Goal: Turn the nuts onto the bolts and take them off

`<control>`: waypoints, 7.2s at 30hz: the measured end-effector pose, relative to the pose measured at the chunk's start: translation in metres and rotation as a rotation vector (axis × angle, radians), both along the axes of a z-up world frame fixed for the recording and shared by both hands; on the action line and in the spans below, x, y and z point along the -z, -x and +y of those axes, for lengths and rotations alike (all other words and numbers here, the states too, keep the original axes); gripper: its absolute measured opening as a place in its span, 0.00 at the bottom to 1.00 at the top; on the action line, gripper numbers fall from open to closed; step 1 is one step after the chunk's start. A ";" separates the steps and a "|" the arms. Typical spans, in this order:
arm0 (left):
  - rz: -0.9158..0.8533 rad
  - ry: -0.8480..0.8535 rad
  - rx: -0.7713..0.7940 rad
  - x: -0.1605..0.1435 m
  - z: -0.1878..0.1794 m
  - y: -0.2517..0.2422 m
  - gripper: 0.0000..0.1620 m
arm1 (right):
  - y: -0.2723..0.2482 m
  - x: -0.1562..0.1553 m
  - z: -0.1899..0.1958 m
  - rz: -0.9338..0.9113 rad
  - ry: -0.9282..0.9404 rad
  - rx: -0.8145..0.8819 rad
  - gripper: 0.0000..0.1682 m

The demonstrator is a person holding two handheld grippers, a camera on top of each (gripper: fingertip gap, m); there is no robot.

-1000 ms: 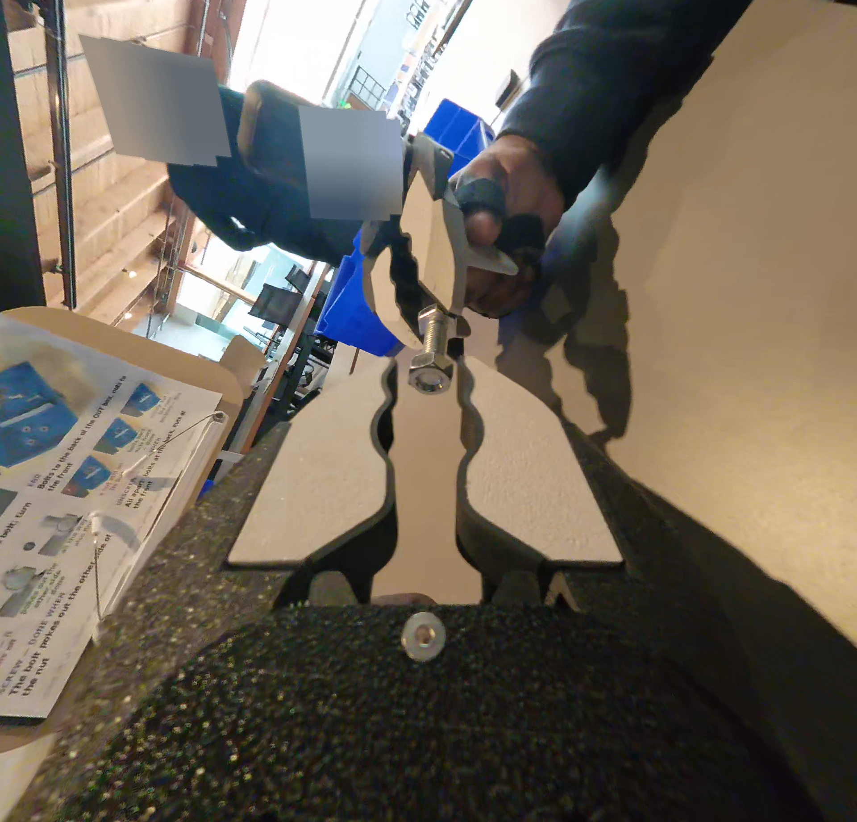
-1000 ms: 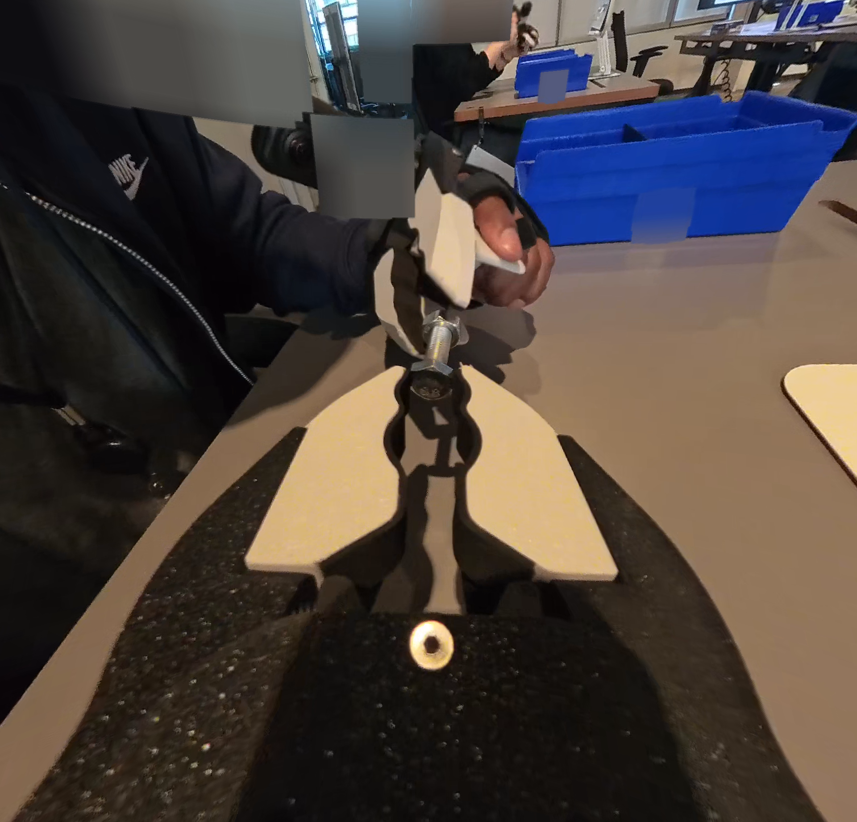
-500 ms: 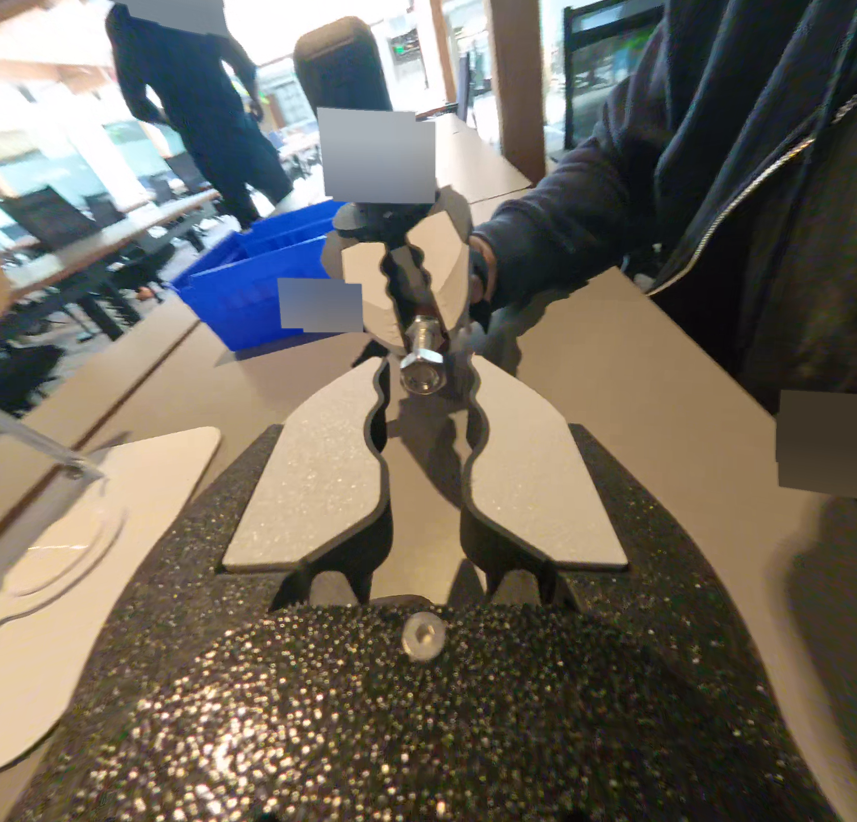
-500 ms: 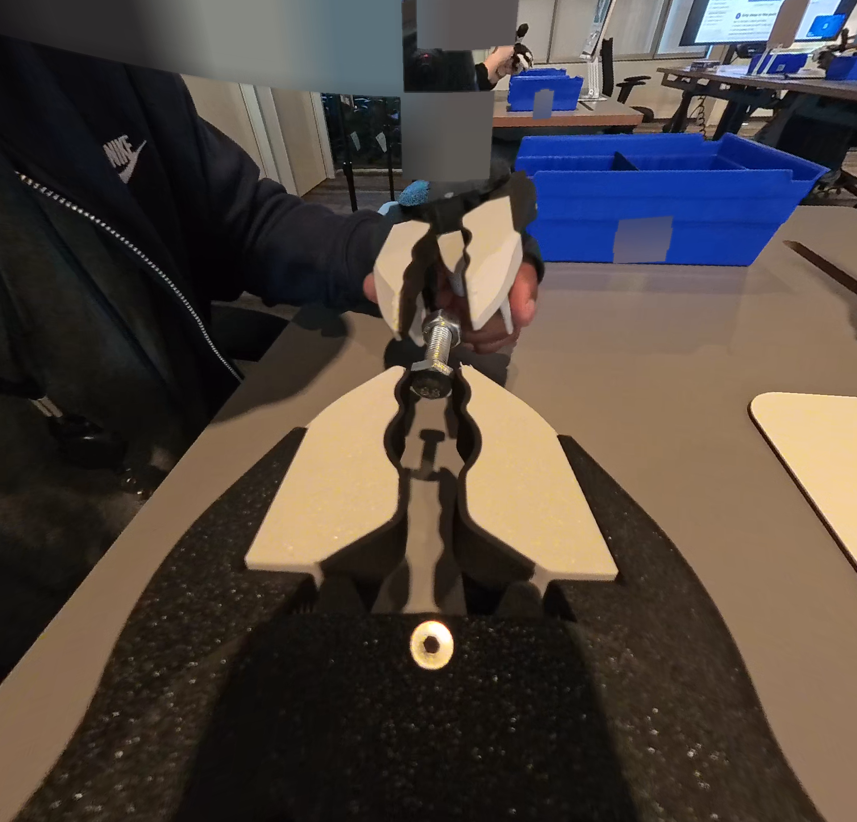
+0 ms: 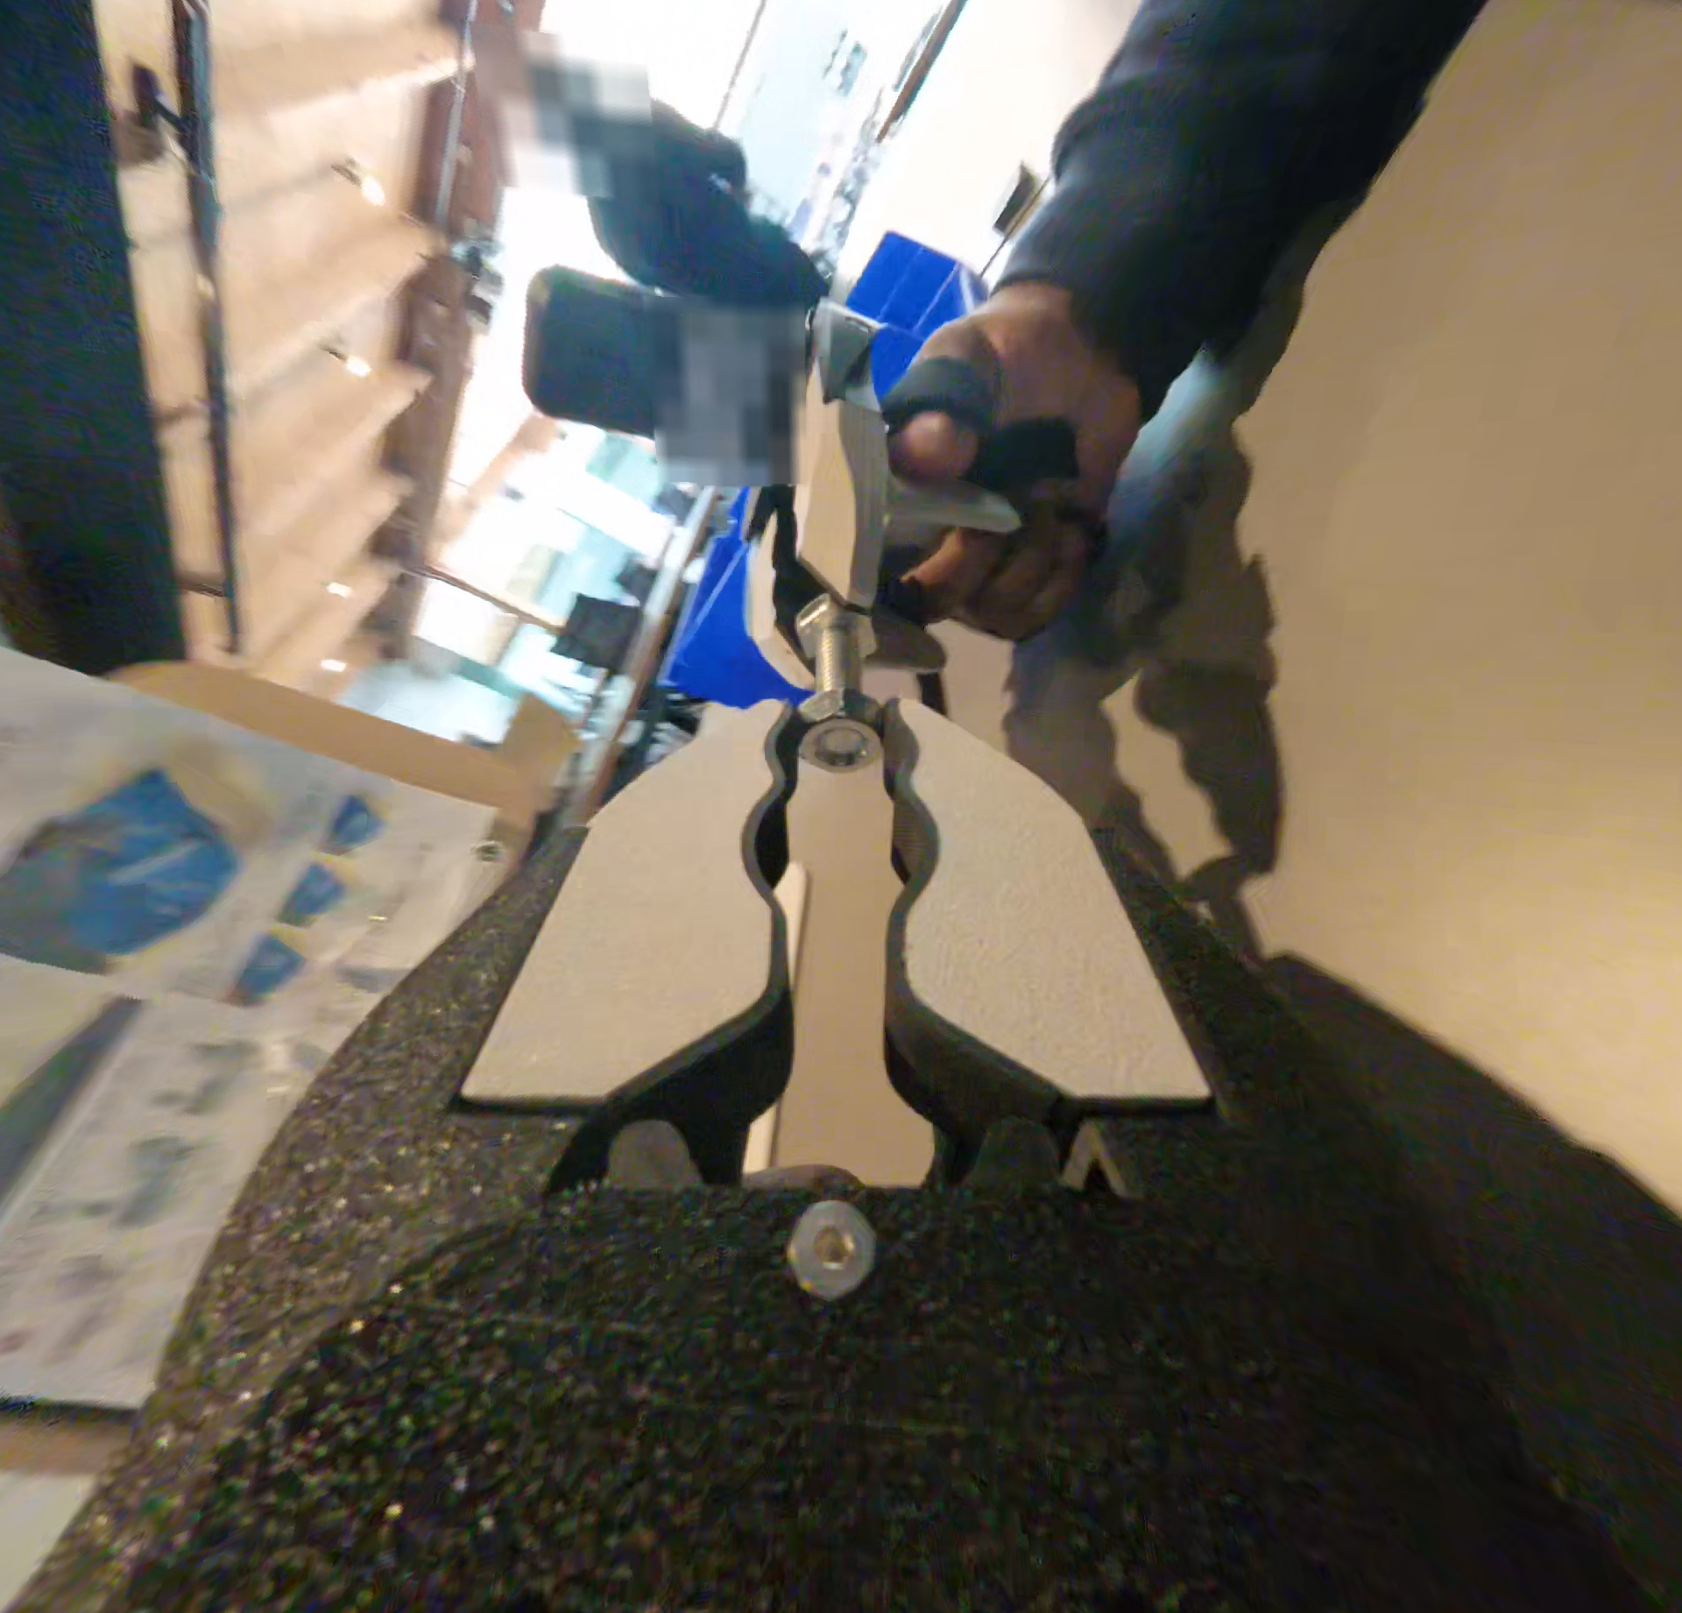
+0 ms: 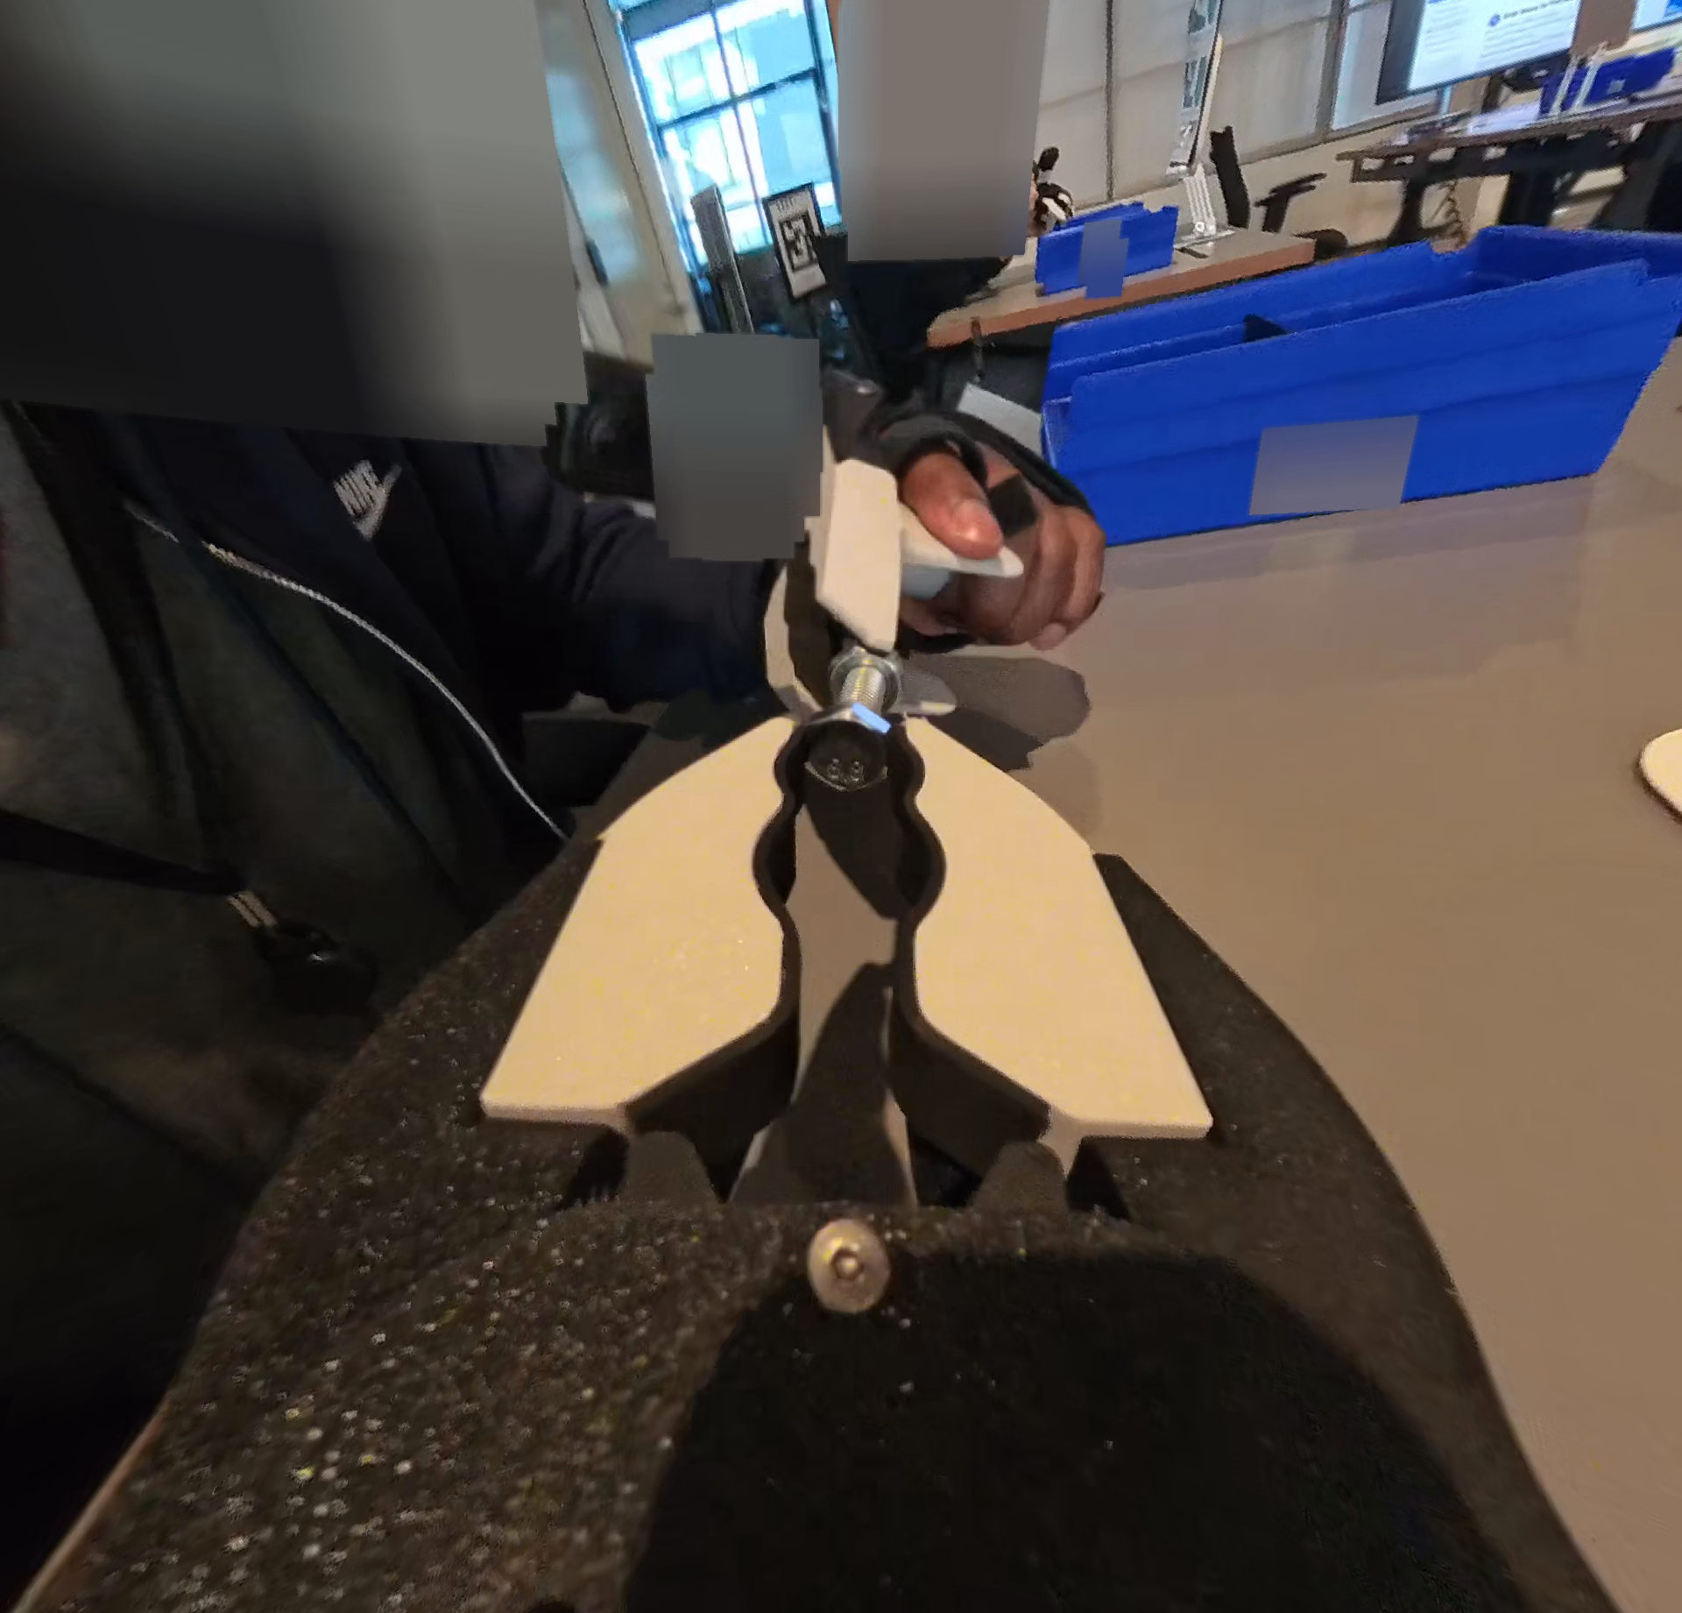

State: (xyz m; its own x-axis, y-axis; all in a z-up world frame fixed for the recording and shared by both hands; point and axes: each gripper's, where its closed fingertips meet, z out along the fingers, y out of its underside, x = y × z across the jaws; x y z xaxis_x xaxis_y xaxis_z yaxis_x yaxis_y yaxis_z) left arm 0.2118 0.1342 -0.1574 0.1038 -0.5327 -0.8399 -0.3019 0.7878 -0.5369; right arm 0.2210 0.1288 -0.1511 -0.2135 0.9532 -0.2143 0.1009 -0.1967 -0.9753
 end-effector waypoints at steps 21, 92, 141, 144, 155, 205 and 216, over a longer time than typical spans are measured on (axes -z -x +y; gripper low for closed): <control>-0.287 0.939 0.201 -0.028 0.004 0.001 0.21 | -0.005 -0.013 0.001 0.067 -0.018 0.024 0.10; -0.115 0.543 0.071 -0.010 -0.006 -0.006 0.10 | -0.004 -0.010 0.000 -0.045 -0.567 0.210 0.10; -0.074 0.486 0.013 -0.003 0.002 -0.001 0.10 | -0.004 -0.013 0.008 0.005 -0.119 0.145 0.15; -0.110 0.577 0.039 -0.007 0.003 0.000 0.10 | -0.008 -0.016 0.011 -0.002 -0.335 0.218 0.17; -0.159 0.818 0.181 -0.012 -0.007 -0.003 0.10 | 0.001 -0.008 -0.002 -0.056 -0.668 0.255 0.12; 0.003 0.281 -0.028 -0.001 -0.005 -0.003 0.11 | 0.002 0.005 0.000 -0.130 -0.150 0.145 0.10; -0.029 0.357 -0.053 -0.002 0.003 0.000 0.11 | -0.001 -0.002 0.011 -0.041 0.046 0.117 0.26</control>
State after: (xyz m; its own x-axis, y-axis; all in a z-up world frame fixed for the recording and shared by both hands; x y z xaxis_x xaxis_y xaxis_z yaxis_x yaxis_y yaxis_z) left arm 0.2121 0.1368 -0.1553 0.1602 -0.7850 -0.5984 -0.3182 0.5328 -0.7842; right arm 0.2220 0.1397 -0.1491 -0.0917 0.9600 -0.2646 0.1141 -0.2539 -0.9605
